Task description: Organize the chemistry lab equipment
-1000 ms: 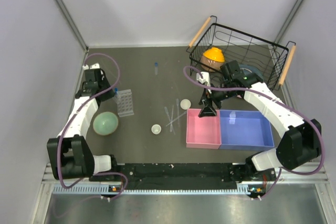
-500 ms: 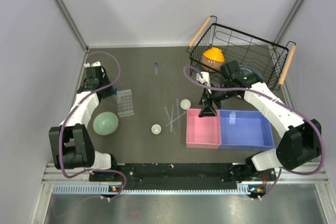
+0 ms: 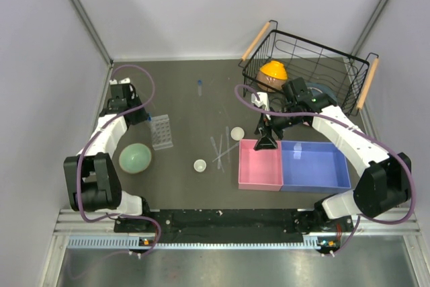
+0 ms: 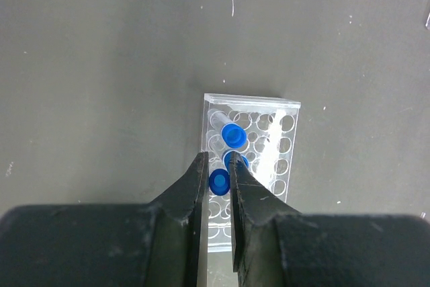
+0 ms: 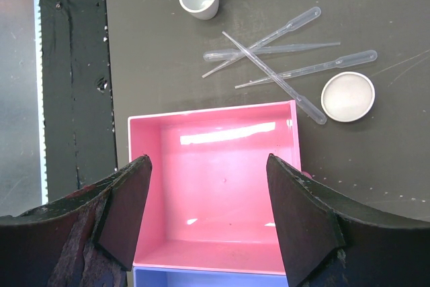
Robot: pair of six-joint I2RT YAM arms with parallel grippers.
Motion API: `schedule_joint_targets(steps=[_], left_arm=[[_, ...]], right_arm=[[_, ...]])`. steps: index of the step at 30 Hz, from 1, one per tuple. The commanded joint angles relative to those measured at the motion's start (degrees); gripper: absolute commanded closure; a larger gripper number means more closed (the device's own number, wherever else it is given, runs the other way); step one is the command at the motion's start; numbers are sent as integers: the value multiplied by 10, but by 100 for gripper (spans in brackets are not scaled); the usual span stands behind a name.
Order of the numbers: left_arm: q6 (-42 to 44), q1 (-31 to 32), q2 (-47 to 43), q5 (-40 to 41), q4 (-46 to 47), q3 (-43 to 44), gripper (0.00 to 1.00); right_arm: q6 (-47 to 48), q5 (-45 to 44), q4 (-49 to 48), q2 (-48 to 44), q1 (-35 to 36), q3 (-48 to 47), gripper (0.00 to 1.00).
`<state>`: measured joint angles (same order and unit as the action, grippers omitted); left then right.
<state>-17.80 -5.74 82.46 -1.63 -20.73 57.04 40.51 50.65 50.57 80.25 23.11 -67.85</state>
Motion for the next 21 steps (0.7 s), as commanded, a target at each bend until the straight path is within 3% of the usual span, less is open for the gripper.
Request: schedule_joint_targets(steps=[1,11,21], left_arm=[[3,-1,1,-24,7,16,94],[22,0,-4,-23,-8,11,94],[24,8,3,-19,-34,6,87]], right_arm=[[11,17,-10,-10,-3,-4,30],[11,22,-10,-9,-4,-5,30],[12,23,-10,-7,-3,-8,30]])
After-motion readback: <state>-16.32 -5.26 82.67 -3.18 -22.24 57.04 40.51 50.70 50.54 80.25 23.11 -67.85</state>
